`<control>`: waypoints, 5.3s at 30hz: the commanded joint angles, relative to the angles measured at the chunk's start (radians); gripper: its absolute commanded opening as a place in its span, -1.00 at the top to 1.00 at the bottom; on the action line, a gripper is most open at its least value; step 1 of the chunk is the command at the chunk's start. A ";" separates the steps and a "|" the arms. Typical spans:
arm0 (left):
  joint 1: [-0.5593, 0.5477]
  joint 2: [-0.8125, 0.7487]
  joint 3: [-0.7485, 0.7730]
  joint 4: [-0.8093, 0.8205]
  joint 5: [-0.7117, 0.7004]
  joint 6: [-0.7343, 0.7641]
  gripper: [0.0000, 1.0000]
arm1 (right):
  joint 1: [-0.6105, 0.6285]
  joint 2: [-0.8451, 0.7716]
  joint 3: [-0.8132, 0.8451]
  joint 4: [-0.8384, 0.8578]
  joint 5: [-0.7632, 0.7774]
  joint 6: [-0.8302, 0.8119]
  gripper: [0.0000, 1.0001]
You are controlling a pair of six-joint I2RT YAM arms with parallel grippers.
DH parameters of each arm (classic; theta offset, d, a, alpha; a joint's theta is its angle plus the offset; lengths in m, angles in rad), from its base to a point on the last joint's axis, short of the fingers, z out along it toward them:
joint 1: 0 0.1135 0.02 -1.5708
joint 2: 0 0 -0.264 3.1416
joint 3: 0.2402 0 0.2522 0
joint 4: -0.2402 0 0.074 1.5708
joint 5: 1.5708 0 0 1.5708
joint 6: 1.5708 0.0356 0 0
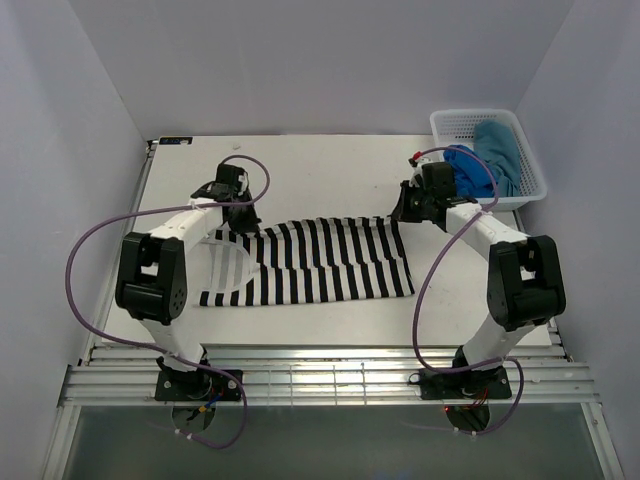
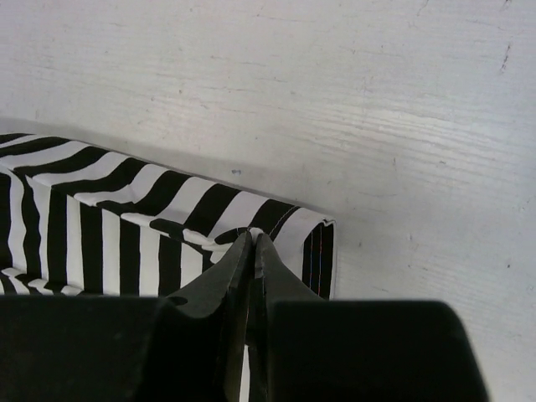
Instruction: Fold and stack the tank tops
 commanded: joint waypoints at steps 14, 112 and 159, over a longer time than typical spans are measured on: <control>-0.007 -0.202 -0.195 0.085 0.014 -0.073 1.00 | 0.001 -0.168 -0.167 0.007 -0.003 -0.014 0.85; -0.060 -0.036 -0.099 0.065 0.094 -0.124 -0.96 | 0.124 -0.007 -0.153 -0.051 -0.132 0.031 -0.80; -0.179 0.806 0.830 0.134 0.273 -0.135 -0.96 | 0.842 -0.148 -0.186 -0.145 0.097 0.385 -0.80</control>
